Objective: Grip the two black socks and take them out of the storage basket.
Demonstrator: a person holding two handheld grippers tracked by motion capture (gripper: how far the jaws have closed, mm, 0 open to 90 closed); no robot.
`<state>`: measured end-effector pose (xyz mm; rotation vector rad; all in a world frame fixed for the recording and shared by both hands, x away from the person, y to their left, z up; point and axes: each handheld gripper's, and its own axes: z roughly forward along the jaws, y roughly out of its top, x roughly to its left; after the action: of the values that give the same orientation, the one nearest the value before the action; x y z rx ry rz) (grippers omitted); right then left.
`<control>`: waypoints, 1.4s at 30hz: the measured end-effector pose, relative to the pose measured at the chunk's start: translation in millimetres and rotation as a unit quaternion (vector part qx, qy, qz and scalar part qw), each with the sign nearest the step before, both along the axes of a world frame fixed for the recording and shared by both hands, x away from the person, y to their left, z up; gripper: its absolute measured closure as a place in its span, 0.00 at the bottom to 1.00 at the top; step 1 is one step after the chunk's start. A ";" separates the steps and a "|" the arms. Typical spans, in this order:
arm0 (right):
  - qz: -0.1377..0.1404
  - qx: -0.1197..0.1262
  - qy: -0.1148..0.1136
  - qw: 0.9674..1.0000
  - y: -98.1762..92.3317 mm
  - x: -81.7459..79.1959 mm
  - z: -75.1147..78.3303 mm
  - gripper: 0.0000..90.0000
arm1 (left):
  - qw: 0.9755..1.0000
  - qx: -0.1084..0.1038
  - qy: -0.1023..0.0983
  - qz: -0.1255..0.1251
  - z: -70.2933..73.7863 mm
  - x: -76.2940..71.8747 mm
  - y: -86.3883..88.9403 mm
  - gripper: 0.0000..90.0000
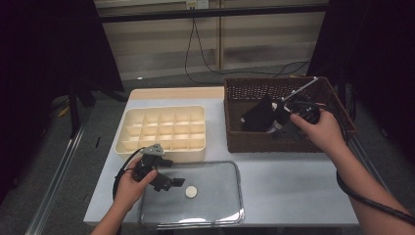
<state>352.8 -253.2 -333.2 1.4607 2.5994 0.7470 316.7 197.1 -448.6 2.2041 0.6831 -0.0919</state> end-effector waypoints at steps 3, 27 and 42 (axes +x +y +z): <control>-0.008 -0.002 -0.004 1.000 -1.2 5.3 0.5 0.04 | 1.000 -0.003 0.002 0.000 -0.3 -0.2 -0.2 0.06; -0.074 -0.027 0.006 0.997 -18.4 52.0 -18.1 0.09 | 1.000 0.001 0.008 -0.003 -4.2 2.4 0.9 0.06; -0.114 -0.036 0.007 0.993 -15.6 79.0 -36.7 0.34 | 1.000 0.001 0.005 -0.003 -4.1 2.9 2.0 0.06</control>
<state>431.8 -268.8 -369.9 1.7077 2.3846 0.6107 319.5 199.0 -452.6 2.2090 0.6829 -0.1048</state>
